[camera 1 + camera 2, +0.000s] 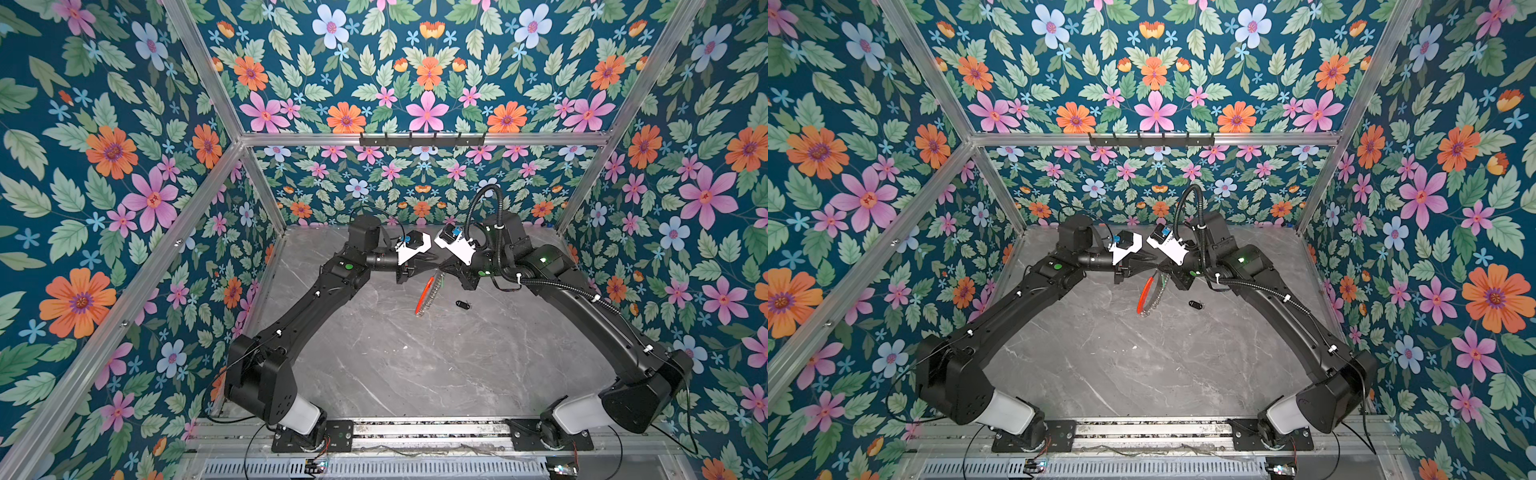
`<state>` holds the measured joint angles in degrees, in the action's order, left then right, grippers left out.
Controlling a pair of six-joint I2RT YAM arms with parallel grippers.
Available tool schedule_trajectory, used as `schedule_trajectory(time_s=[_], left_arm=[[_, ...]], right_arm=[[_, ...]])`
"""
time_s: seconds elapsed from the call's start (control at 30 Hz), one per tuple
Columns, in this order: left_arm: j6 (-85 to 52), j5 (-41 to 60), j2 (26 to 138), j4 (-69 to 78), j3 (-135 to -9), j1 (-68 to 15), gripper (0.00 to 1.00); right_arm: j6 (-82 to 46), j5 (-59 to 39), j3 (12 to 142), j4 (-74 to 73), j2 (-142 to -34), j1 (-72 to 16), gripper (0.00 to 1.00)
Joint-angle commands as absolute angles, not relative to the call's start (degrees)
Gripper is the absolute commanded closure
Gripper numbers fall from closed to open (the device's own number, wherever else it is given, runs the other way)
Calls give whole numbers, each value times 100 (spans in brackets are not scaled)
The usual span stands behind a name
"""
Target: Put the keys on the keyring
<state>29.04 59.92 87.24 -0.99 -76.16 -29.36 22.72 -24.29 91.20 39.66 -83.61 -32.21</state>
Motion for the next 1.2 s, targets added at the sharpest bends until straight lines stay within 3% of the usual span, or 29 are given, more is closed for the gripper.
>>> schedule_trajectory(time_s=[0.0, 0.27, 0.43, 0.83, 0.93, 0.97, 1.03, 1.17], left_arm=[[2940, 6082, 8743, -148, -7651, -2944, 82], [2941, 6091, 8704, -189, -7628, -2940, 86], [2933, 6168, 8735, -191, -7638, -2940, 100], [2039, 6146, 8509, 1181, -7024, -2936, 100], [2128, 5918, 8538, 889, -7110, -2927, 75], [2206, 5915, 8543, 792, -7132, -2927, 73], [2224, 5932, 8518, 791, -7149, -2927, 73], [2232, 5972, 8511, 766, -7213, -2918, 87]], right_arm=[[2338, -2576, 9111, 3773, -8255, -3228, 100], [2316, -2605, 9157, 3789, -8271, -3230, 100], [2285, -2637, 9148, 3762, -8271, -3230, 100], [2017, -2669, 8877, 3389, -8136, -3231, 100], [1998, -2738, 8886, 3399, -8112, -3233, 100], [2008, -2742, 8894, 3413, -8112, -3229, 100], [2017, -2760, 8912, 3436, -8121, -3229, 100], [1988, -2817, 8952, 3431, -8154, -3234, 100]])
